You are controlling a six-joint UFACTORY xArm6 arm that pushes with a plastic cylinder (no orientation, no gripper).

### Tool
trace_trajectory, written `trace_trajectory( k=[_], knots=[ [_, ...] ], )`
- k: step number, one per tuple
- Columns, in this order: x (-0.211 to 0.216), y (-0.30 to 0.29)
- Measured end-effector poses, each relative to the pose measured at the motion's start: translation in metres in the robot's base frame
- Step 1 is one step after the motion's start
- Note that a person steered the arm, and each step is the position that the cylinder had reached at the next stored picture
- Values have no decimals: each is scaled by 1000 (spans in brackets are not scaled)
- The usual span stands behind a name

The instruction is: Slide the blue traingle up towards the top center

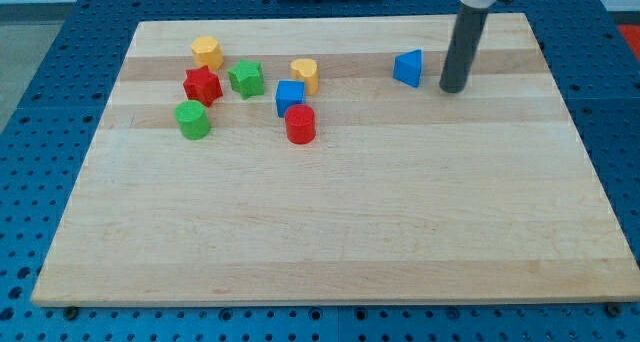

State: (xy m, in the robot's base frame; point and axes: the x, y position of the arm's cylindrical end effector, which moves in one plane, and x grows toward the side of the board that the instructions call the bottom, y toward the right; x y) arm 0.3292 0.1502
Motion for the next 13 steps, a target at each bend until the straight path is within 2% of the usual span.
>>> trace_trajectory(
  k=[2, 3, 5, 6, 7, 10, 11, 12, 13],
  knots=[
    [-48, -78],
    [-53, -87],
    [4, -85],
    [6, -85],
    [27, -83],
    [-20, -119],
    [-5, -114],
    [38, -101],
    [39, -107]
  ],
)
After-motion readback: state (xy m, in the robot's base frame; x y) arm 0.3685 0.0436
